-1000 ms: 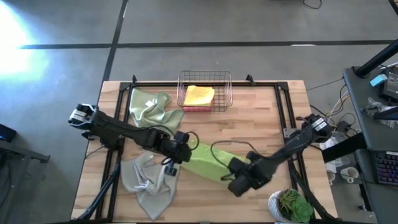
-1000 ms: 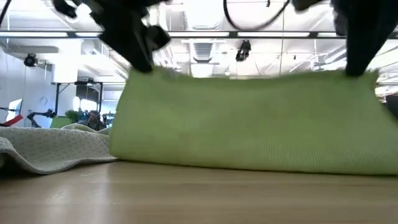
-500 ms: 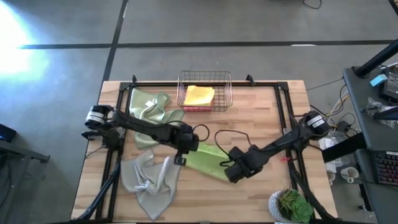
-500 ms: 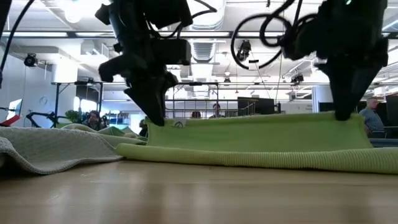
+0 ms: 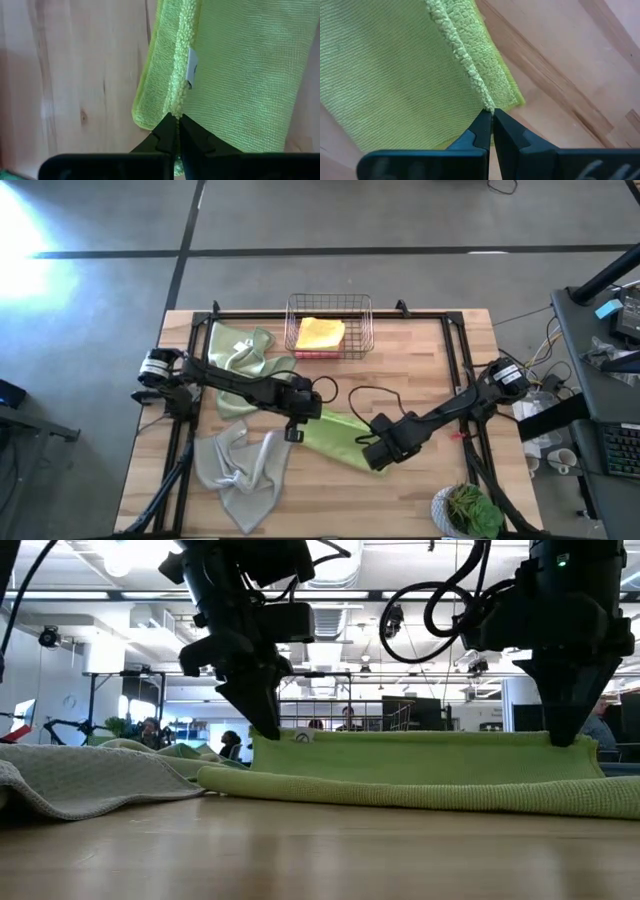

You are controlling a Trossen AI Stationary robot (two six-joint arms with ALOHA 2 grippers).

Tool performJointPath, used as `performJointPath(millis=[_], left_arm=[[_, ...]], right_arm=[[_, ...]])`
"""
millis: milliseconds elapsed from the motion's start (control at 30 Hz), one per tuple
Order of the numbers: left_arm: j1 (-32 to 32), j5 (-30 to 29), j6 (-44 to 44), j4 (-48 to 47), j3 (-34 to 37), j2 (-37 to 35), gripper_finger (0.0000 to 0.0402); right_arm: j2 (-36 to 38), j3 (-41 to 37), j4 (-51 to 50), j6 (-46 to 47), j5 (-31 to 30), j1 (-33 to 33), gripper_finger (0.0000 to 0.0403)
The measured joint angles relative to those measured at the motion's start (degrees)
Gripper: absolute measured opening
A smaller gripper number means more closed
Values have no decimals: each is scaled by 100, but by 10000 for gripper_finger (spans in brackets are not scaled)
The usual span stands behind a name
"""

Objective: Fold microfiber towels
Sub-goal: Fold the green microfiber cloth

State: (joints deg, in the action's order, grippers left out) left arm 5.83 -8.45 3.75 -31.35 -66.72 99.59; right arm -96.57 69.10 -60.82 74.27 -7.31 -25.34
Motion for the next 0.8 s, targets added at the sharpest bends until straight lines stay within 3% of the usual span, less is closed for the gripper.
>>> performJointPath(millis=[167, 333, 600, 800], left_arm=[[2, 2, 245, 35, 0, -2, 5], [2, 9, 431, 33, -27, -2, 47], [2, 11, 410, -96, -158, -34, 137], [2, 73, -392, -995, -631, -117, 165]], right_arm=[[2, -4, -12, 19, -7, 13, 9], [2, -4, -59, 10, -209, 15, 22], [18, -4, -396, 21, -325, 15, 88], [292, 160, -900, -181, -280, -11, 127]])
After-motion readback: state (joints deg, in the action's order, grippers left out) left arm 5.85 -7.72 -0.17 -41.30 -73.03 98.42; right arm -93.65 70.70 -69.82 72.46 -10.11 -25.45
